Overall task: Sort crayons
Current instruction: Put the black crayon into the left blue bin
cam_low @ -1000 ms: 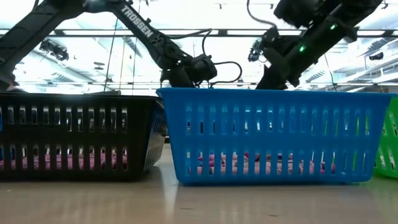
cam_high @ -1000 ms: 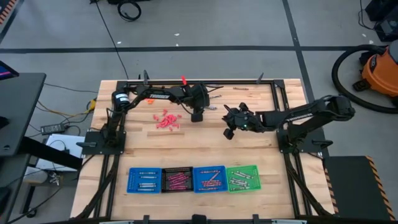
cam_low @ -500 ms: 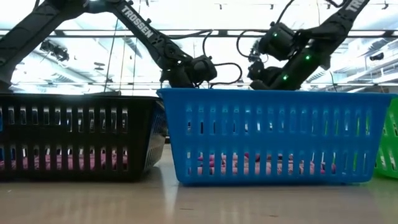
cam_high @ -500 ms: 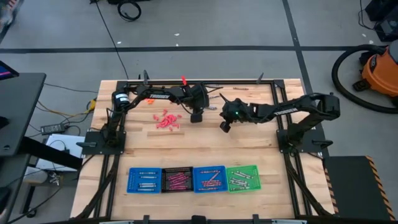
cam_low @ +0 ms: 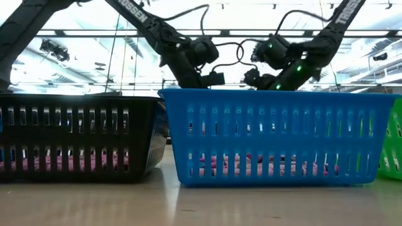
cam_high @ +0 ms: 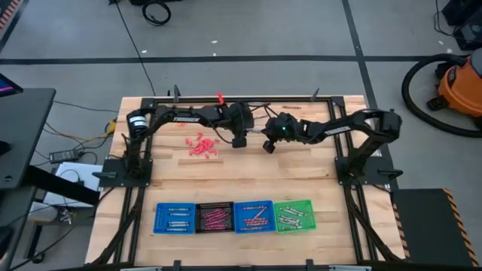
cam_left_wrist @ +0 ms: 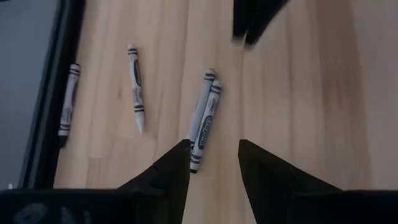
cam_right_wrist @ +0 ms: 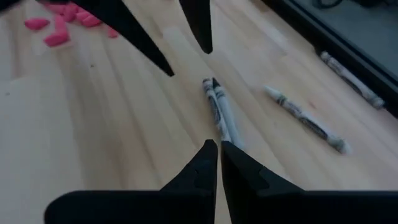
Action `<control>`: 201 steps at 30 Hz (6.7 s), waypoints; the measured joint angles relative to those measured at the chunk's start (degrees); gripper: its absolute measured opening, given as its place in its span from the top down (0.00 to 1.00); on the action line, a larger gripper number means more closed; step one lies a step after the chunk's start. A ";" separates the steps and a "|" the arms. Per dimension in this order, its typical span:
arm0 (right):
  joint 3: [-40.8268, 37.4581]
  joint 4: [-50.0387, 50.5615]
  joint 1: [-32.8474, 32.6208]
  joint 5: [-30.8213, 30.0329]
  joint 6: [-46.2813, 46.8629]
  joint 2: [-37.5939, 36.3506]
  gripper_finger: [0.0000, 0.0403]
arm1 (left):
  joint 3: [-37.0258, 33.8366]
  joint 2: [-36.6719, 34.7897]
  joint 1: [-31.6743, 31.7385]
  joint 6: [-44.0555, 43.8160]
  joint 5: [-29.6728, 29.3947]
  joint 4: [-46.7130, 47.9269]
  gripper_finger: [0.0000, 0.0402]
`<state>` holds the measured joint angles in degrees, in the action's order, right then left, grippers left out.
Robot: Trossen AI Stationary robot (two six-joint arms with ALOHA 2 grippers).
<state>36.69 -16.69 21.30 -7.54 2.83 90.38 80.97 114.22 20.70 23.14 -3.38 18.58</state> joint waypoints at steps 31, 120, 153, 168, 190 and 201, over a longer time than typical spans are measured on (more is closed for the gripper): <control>11.43 0.24 4.78 3.14 -4.81 16.58 0.93 | -27.72 -22.71 -9.07 -13.72 -1.97 -9.95 0.64; 12.70 32.13 -12.37 -4.94 9.11 2.22 0.93 | -30.49 -5.93 -14.85 -14.32 0.90 -29.49 0.96; 12.72 33.88 -15.30 -12.56 13.53 2.18 0.93 | -30.65 -37.69 -38.19 -40.97 2.59 4.63 0.96; 12.72 31.86 -15.30 -12.51 13.78 2.18 0.93 | -31.17 -39.14 -59.09 -58.71 -0.09 20.30 0.96; 12.72 31.76 -15.30 -12.30 13.53 2.18 0.93 | -33.87 -39.13 -61.11 -58.83 -0.98 20.16 0.58; 12.72 31.76 -15.30 -12.32 13.09 2.20 0.93 | -33.87 -38.35 -46.02 -43.81 -2.10 13.76 0.58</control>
<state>49.41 15.07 6.00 -19.86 15.92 92.58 47.09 75.88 -25.32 -20.67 -5.47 32.33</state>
